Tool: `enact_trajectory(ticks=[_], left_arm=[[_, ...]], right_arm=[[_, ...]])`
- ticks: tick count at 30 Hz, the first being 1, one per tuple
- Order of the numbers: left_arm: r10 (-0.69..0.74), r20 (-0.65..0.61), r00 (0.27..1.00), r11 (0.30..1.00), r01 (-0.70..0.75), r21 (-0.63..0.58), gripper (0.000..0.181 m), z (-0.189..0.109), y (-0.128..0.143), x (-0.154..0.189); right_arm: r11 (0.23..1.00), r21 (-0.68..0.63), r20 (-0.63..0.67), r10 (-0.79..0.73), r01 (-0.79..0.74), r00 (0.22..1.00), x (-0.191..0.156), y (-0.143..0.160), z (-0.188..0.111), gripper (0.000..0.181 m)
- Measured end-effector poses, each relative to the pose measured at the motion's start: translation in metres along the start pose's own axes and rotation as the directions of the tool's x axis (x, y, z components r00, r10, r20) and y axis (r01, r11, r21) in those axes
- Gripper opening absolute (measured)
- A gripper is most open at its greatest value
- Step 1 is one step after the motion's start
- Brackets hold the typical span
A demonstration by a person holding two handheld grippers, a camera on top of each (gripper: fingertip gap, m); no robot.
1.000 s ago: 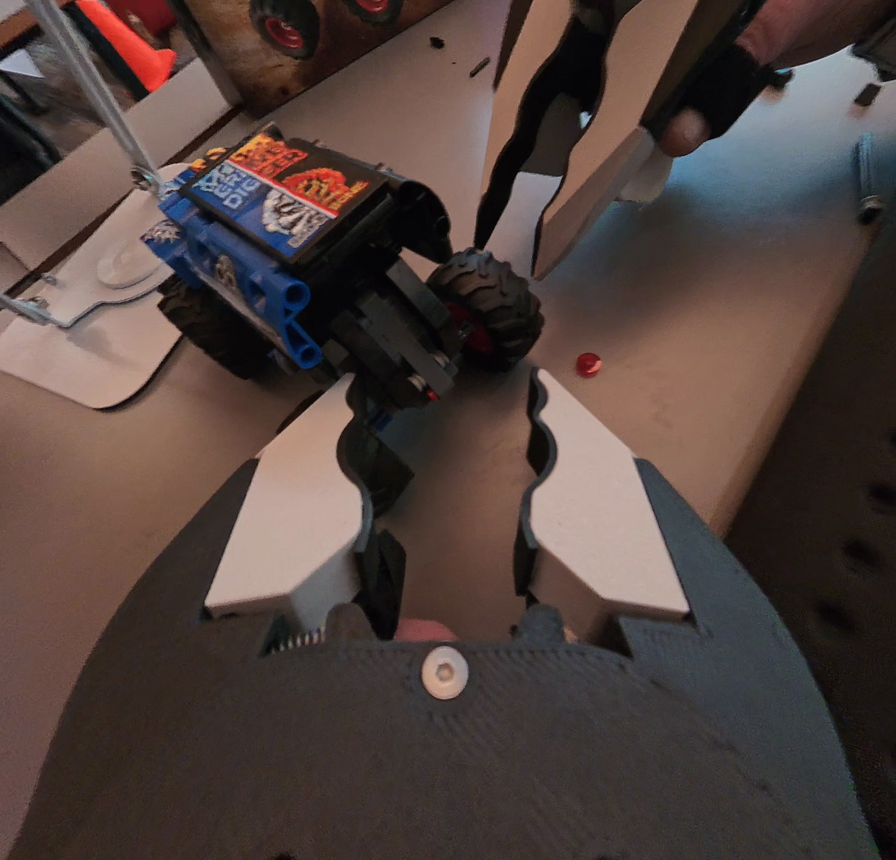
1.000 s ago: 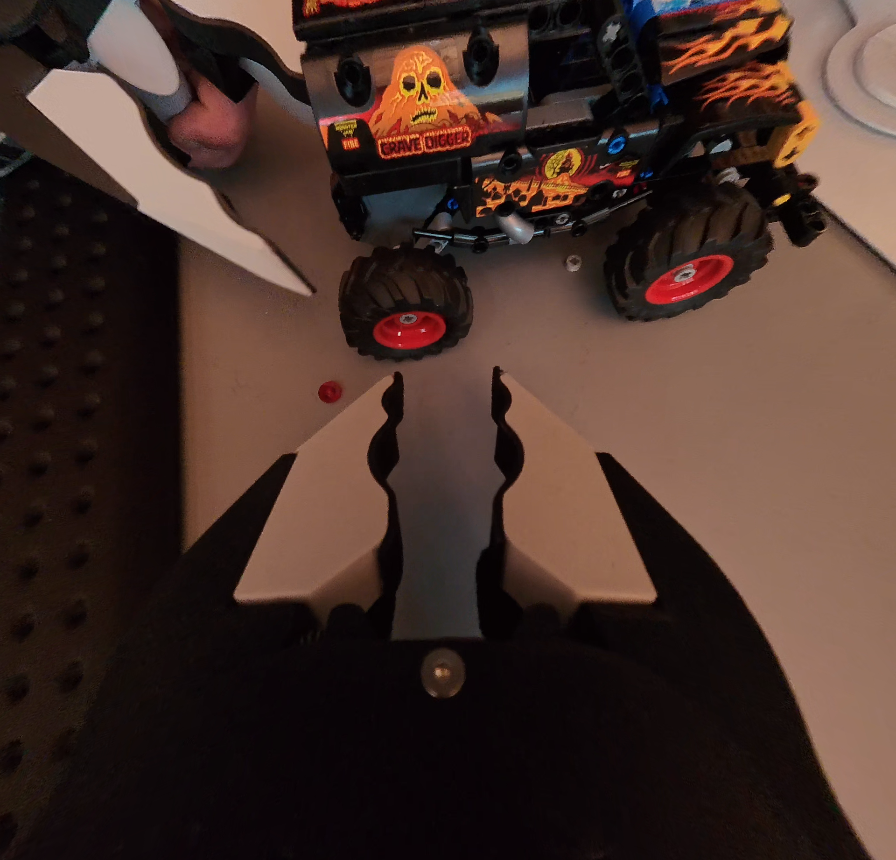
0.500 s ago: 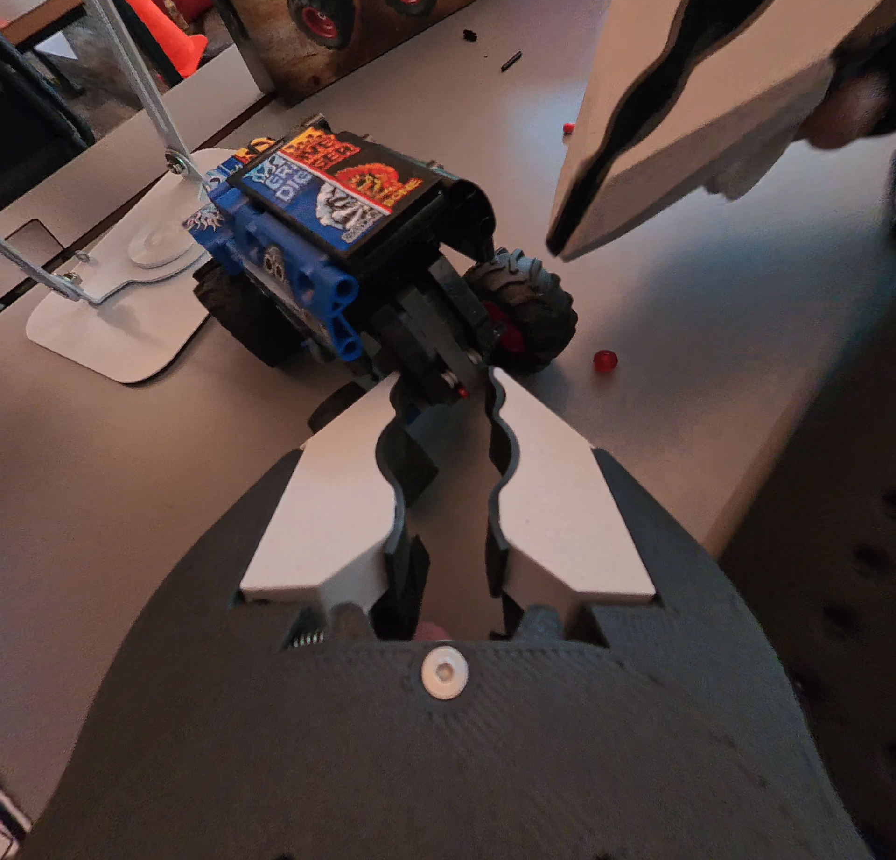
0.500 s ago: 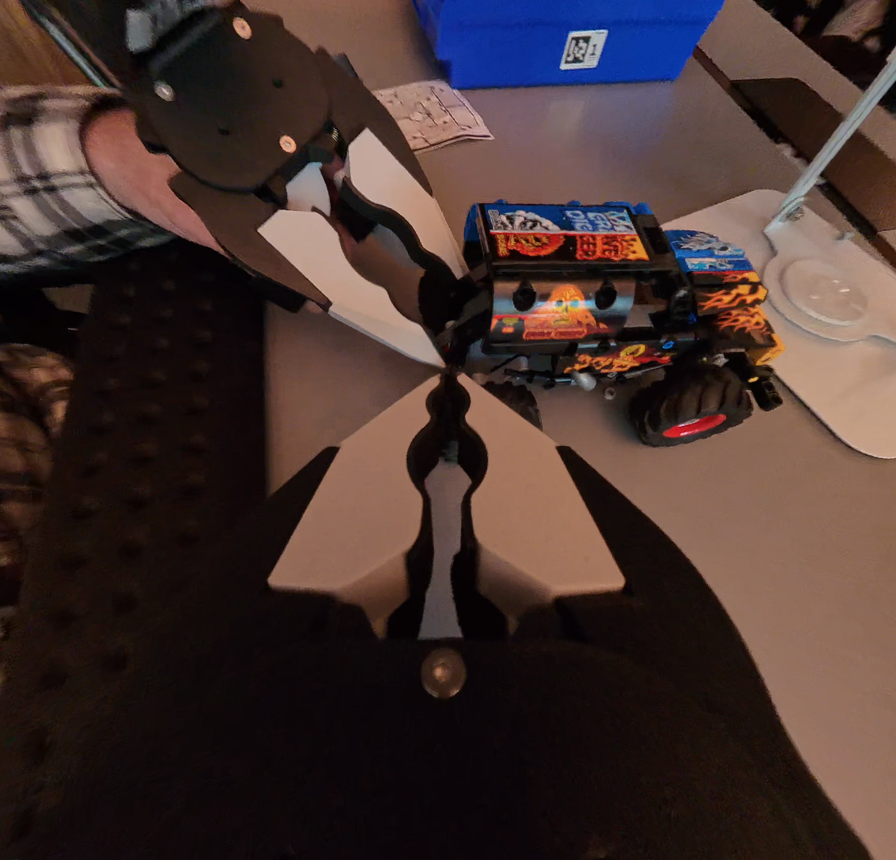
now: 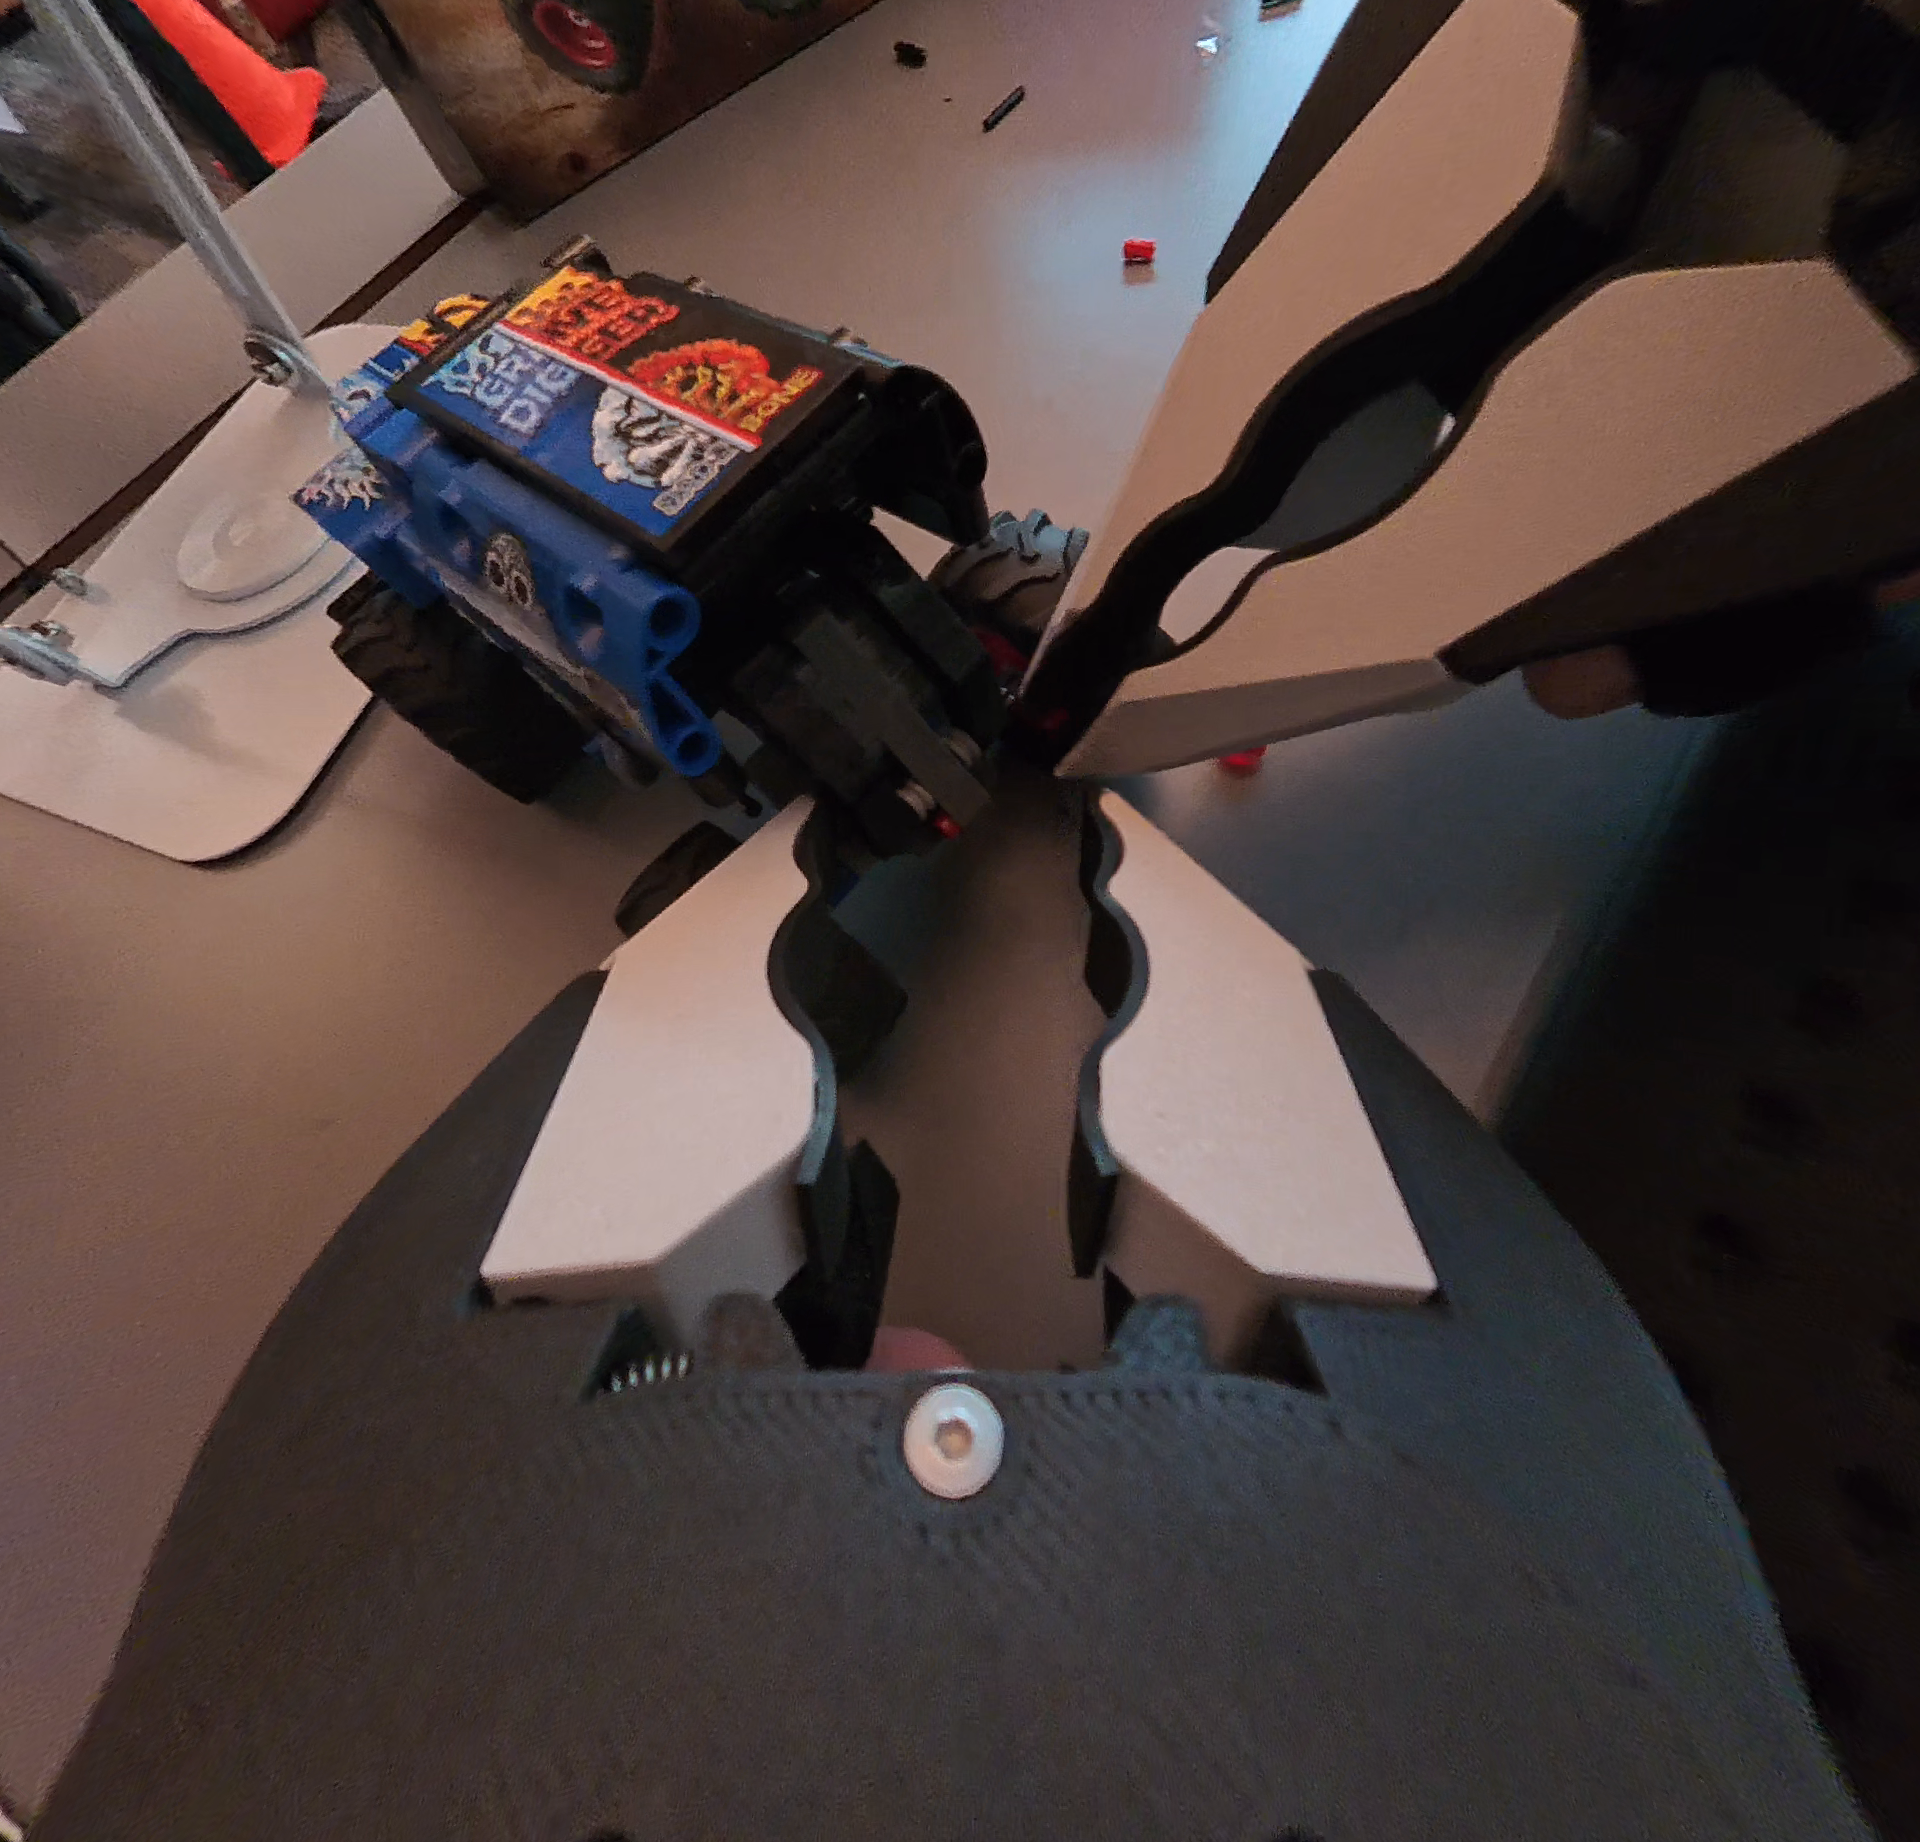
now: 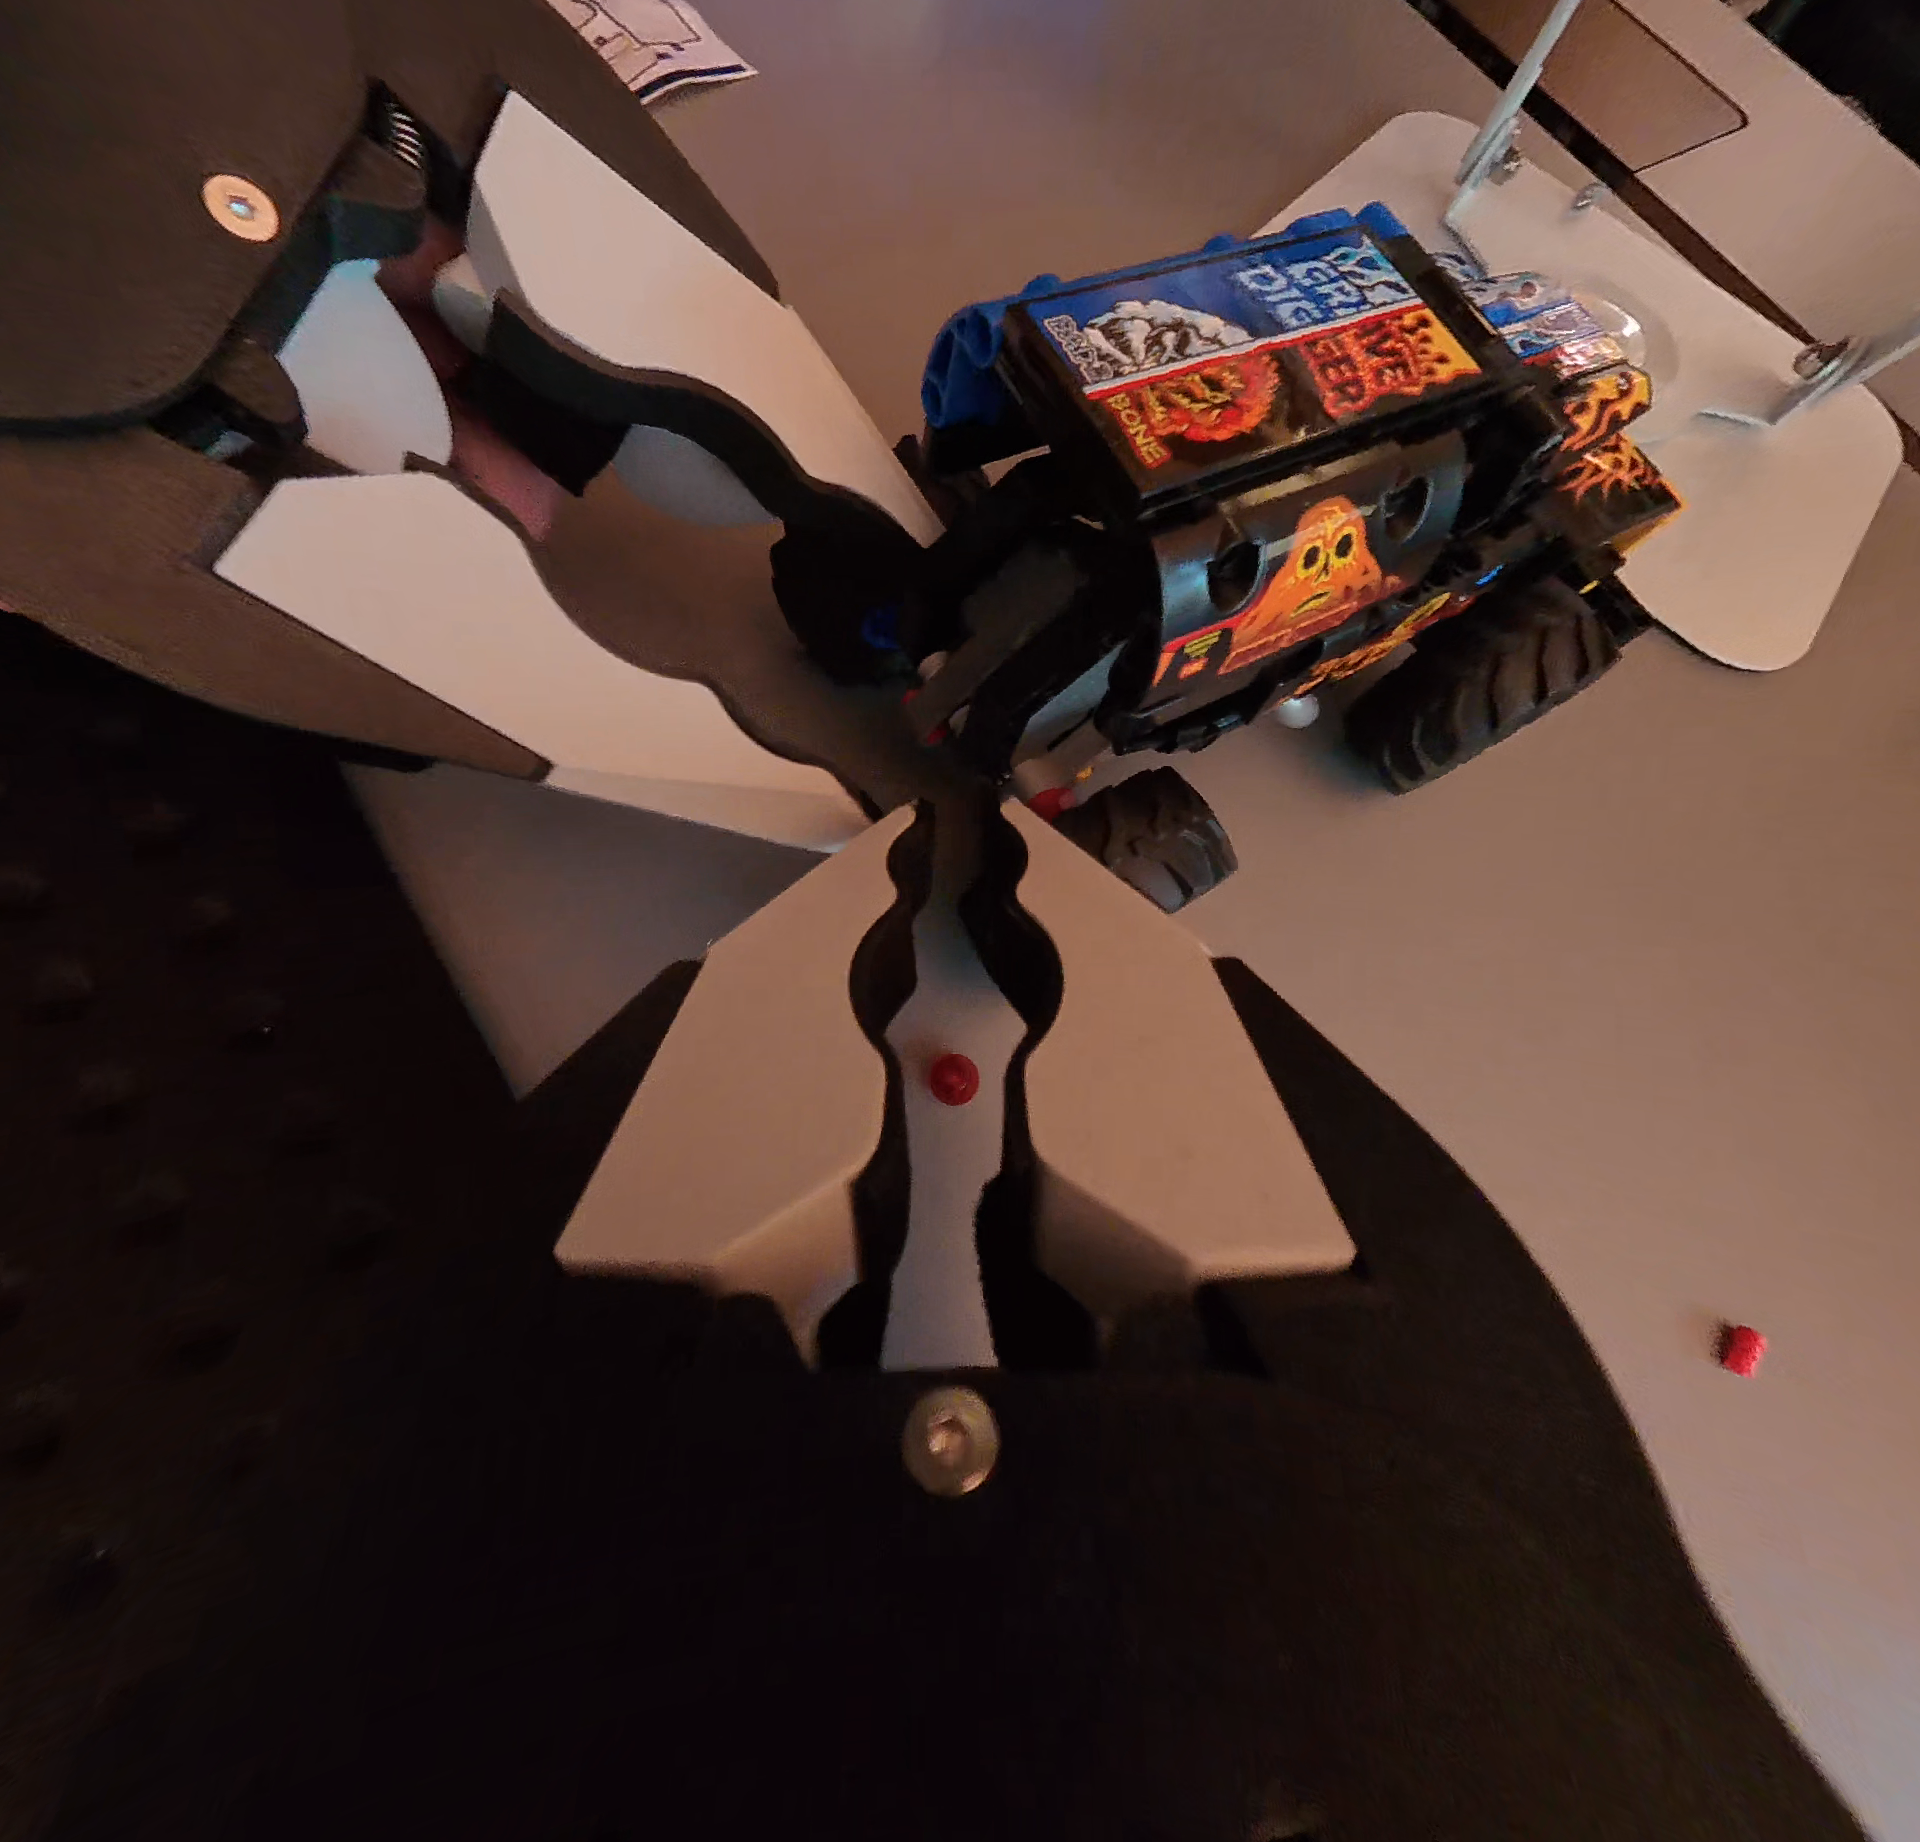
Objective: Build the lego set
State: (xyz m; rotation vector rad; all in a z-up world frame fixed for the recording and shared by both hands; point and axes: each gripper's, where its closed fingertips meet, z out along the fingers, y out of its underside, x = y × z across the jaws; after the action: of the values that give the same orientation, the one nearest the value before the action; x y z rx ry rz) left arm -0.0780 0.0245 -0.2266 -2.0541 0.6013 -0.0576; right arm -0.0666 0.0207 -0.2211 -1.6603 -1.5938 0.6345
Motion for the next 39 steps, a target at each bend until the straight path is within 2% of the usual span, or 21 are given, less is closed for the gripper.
enact_trajectory(ticks=[7, 12, 25, 39], left_arm=[[0.034, -0.041, 0.999, 0.999, -0.034, 0.006, 0.049, -0.0053, 0.0022, 0.0046], [0.041, -0.038, 0.998, 0.999, -0.04, 0.015, 0.049, -0.0048, 0.0024, 0.0047], [-0.014, -0.016, 1.0, 0.999, 0.014, 0.034, 0.048, -0.0035, 0.0011, 0.0048], [-0.053, 0.003, 0.999, 0.998, 0.053, 0.032, 0.051, -0.0018, 0.0016, 0.0062]], right_arm=[[0.998, 0.016, -0.058, 0.056, -0.055, 0.997, -0.0025, -0.0022, -0.0012, 0.019], [0.992, 0.05, -0.11, 0.118, -0.113, 0.987, -0.0017, -0.004, 0.0008, 0.018], [0.972, 0.065, -0.122, 0.232, -0.226, 0.965, -0.0002, -0.0065, 0.0036, 0.01], [0.962, 0.081, -0.128, 0.271, -0.262, 0.954, 0.0016, -0.0084, 0.0043, 0.002]])
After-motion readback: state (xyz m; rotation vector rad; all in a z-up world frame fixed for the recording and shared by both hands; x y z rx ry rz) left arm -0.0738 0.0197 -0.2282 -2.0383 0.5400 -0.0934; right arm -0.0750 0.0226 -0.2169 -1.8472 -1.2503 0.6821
